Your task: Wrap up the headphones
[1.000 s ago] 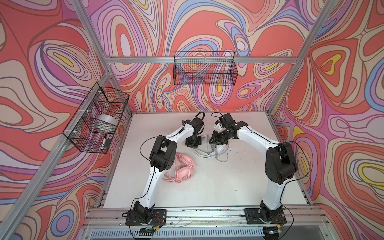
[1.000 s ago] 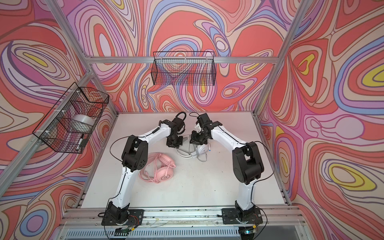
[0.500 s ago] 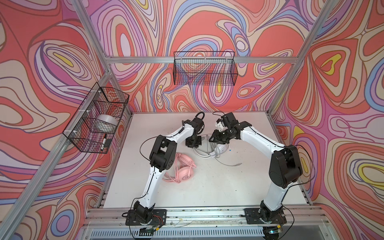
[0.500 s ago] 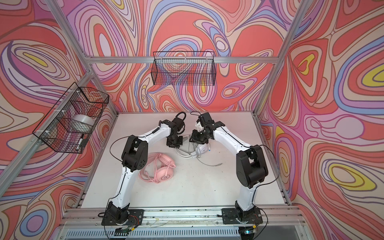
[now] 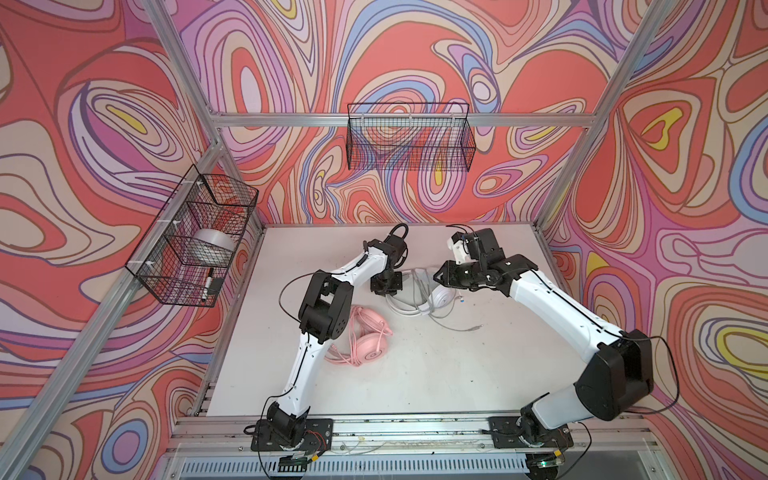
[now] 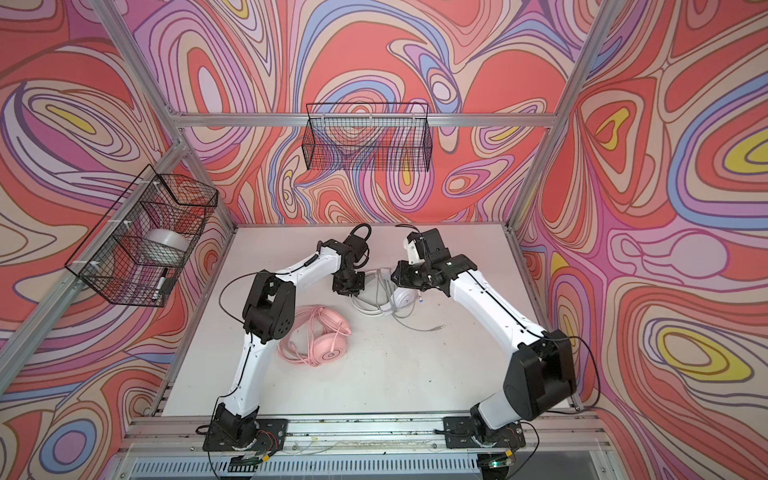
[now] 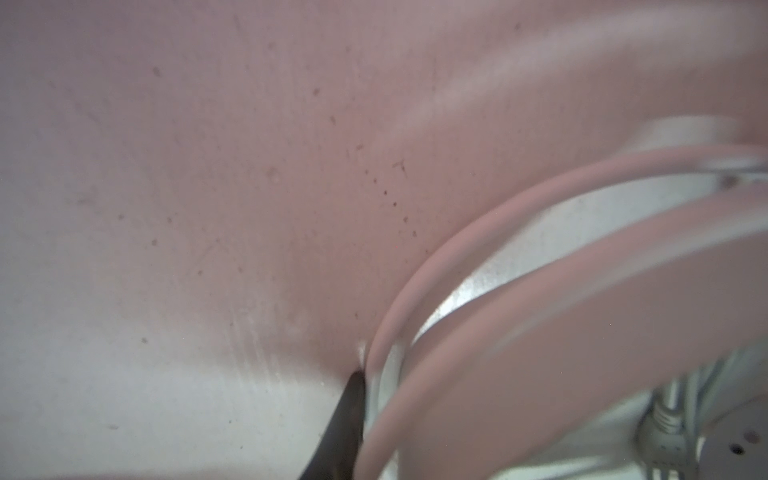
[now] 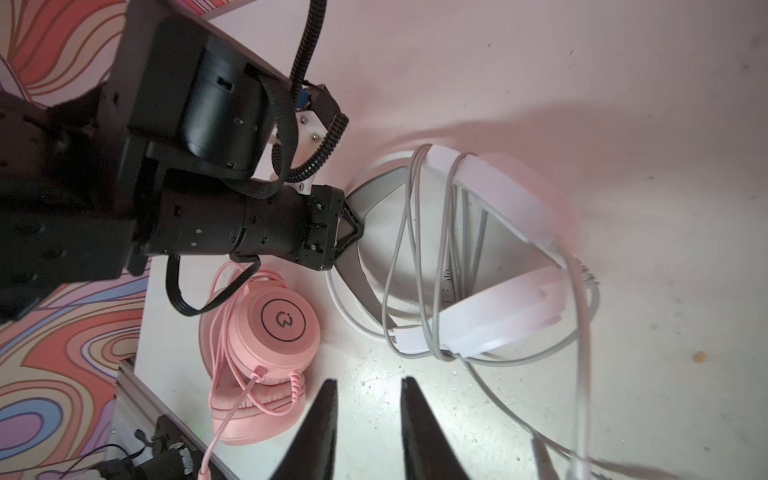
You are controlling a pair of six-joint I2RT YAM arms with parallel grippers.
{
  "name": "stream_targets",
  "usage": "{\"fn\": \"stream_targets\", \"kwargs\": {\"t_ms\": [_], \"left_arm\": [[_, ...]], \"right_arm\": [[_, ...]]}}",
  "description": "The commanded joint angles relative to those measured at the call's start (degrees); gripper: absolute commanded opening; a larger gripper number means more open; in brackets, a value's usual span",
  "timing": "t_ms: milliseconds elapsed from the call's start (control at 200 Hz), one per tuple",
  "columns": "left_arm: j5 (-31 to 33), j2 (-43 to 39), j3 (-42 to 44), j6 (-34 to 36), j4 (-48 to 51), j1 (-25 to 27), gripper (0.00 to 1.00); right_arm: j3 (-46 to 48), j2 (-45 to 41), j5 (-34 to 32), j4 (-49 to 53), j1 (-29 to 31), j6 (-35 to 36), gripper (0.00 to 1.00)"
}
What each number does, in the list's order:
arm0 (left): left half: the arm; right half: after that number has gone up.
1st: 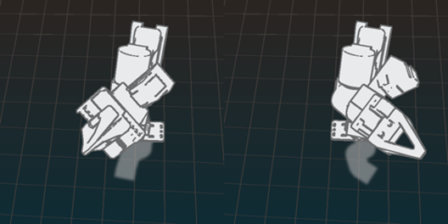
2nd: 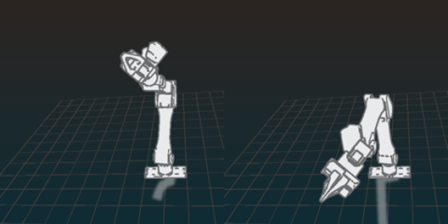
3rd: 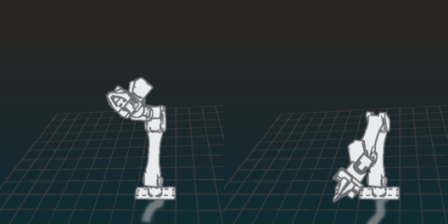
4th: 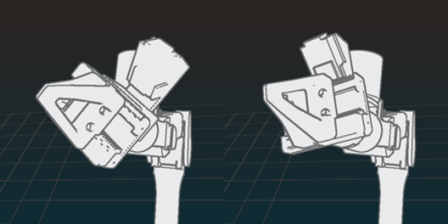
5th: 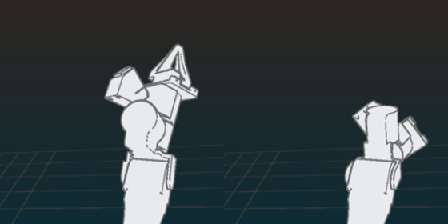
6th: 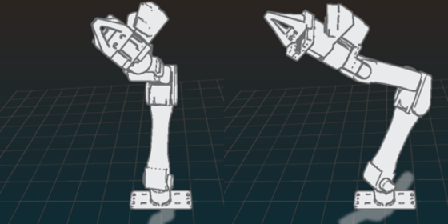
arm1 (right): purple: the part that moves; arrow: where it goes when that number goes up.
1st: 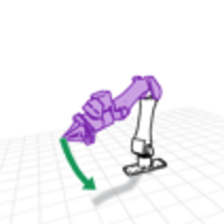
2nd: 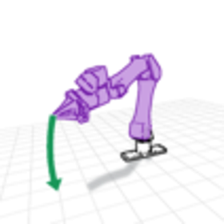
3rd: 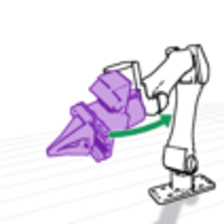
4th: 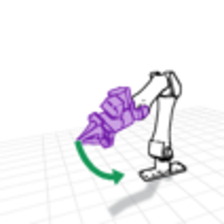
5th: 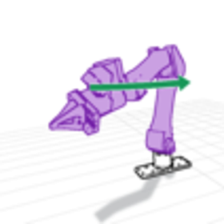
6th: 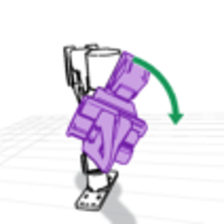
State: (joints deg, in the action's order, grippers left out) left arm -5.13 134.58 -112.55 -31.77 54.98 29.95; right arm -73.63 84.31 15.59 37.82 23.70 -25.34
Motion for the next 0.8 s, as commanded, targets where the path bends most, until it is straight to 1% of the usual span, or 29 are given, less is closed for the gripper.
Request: {"fn": "stream_targets", "kwargs": {"t_ms": [0, 45, 140, 175, 220, 326, 396, 456, 566, 631, 726, 796], "left_arm": [[0.9, 1.3, 1.4, -0.8, 1.6, -0.7, 0.25], [0.8, 1.4, 1.4, -0.8, 1.5, -0.7, 0.26], [0.5, 1.5, 1.3, -0.9, 1.3, -0.8, 0.28], [0.3, 1.5, 1.2, -0.9, 1.2, -0.7, 0.3], [0.1, 1.6, 1.2, -0.9, 1.2, -0.8, 0.31], [-0.2, 1.3, 1.1, -1.1, 1.1, -0.7, 0.4], [-0.3, 1.0, 1.2, -1.2, 1.2, -0.8, 0.46], [-0.5, 0.8, 1.2, -1.1, 0.8, -0.7, 0.48], [-0.7, 1.1, 0.6, -0.9, 1.0, -0.8, 0.48], [-0.5, 1.4, 0.4, -0.7, 1.3, -0.7, 0.48], [-0.7, 1.8, 0.3, -0.6, 1.4, -0.7, 0.46], [-0.8, 2.0, 0.4, -0.2, 1.4, -0.7, 0.42]], "right_arm": [[3.6, -4.6, -4.0, 0.6, 0.1, -0.9, 0.24], [4.8, -6.0, -3.5, 0.8, 0.1, -1.3, 0.22], [6.0, -5.7, -1.8, 2.1, 0.0, -2.7, 0.13], [6.8, -5.3, -1.3, 1.9, 0.0, -3.4, 0.11], [8.4, -5.6, -1.3, 0.5, 0.0, -4.7, 0.1], [12.5, -7.1, -2.5, -3.6, 0.0, -8.2, 0.11], [13.7, -7.2, -4.1, -2.3, 0.0, -9.9, 0.09], [15.3, -7.6, -4.3, -1.5, 0.0, -10.6, 0.07], [18.7, -10.0, -7.0, 1.7, 0.0, -13.7, 0.02], [21.4, -11.7, -8.5, 3.9, -0.3, -16.9, 0.0], [26.6, -14.1, -6.0, 3.2, -1.9, -21.5, 0.0], [30.7, -15.5, -3.4, 0.7, -4.1, -24.2, 0.0]]}}
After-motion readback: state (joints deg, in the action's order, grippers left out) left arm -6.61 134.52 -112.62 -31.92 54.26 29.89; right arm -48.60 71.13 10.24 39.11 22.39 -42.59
